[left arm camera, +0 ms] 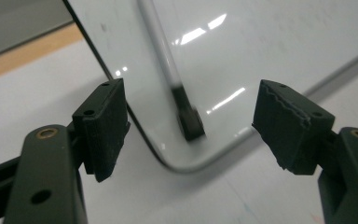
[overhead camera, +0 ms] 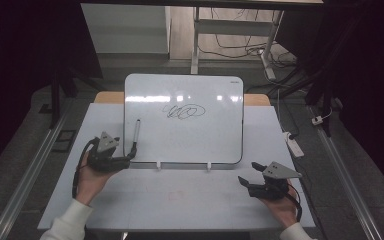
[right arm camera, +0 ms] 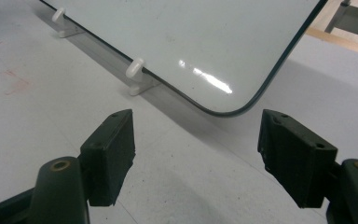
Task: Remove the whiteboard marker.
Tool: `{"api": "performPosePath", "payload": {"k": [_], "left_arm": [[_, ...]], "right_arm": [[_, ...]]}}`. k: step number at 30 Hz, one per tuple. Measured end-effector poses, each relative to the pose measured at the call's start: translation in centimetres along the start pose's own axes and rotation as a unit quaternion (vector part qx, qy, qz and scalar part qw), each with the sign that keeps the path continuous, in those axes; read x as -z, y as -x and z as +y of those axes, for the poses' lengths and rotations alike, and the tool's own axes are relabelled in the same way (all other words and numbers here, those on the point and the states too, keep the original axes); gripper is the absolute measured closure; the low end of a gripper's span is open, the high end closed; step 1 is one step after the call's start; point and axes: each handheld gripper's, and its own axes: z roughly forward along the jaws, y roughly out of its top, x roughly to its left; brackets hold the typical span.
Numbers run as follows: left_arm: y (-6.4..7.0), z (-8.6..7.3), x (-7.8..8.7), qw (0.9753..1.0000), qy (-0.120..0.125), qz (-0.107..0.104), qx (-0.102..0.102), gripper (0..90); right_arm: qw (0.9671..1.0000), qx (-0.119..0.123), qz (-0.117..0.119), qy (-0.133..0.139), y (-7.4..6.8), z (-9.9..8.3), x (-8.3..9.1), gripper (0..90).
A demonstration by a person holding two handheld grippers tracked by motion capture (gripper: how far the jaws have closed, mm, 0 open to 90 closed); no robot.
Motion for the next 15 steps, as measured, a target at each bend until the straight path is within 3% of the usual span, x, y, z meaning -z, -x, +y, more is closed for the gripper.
{"api": "performPosePath", "payload": {"k": [3, 8, 12, 15], "left_arm": [[-0.3, 2.1, -1.6, 0.9999, 0.005, 0.011, -0.002, 28.5], [-0.6, 3.8, -3.7, 0.9996, 0.004, 0.029, -0.001, 35.8], [-0.7, 4.2, -4.6, 0.9995, 0.003, 0.031, 0.009, 44.6], [-0.7, 4.3, -5.2, 0.9988, -0.003, 0.049, 0.008, 51.3]], "right_arm": [[1.0000, 0.000, 0.001, -0.002, 0.0, -0.1, -0.1, 27.2], [1.0000, 0.000, -0.001, -0.001, 0.0, 0.0, 0.0, 27.5], [1.0000, 0.003, -0.002, -0.002, -0.1, 0.0, -0.1, 27.5], [1.0000, 0.002, -0.002, -0.004, -0.1, 0.0, -0.1, 27.5]]}}
